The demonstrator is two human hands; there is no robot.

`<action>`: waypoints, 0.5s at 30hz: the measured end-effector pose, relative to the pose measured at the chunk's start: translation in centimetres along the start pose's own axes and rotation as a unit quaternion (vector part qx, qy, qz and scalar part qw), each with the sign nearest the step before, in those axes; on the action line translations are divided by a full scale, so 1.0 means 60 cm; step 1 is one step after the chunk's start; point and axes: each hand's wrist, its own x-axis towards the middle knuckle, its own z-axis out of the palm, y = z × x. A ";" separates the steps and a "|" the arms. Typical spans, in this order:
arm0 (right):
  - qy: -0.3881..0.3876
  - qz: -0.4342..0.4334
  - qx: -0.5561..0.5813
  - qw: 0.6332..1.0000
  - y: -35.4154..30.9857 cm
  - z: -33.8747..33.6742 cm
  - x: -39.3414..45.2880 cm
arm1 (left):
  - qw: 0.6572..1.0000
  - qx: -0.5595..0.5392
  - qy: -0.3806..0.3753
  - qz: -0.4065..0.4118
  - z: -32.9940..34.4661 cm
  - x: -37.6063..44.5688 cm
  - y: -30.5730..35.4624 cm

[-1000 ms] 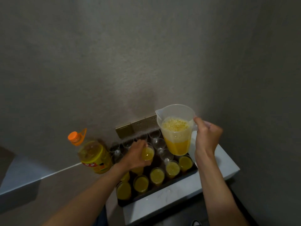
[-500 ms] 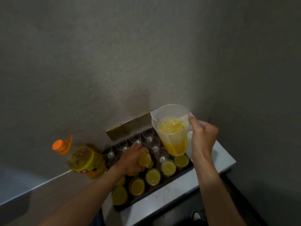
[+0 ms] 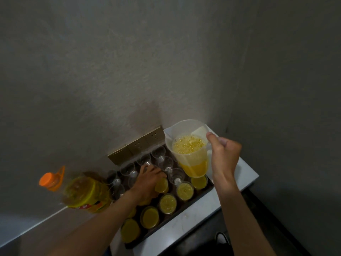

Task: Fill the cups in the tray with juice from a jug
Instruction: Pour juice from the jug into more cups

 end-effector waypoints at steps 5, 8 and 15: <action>0.005 0.000 -0.010 1.000 0.003 -0.002 0.005 | 1.000 0.000 -0.024 0.007 -0.002 -0.003 0.007; 0.009 0.006 -0.007 1.000 0.008 0.000 0.008 | 0.999 0.009 -0.033 0.006 0.001 0.000 0.005; 0.007 0.016 -0.004 1.000 0.014 0.005 0.015 | 0.997 -0.041 -0.063 -0.007 -0.034 0.006 -0.009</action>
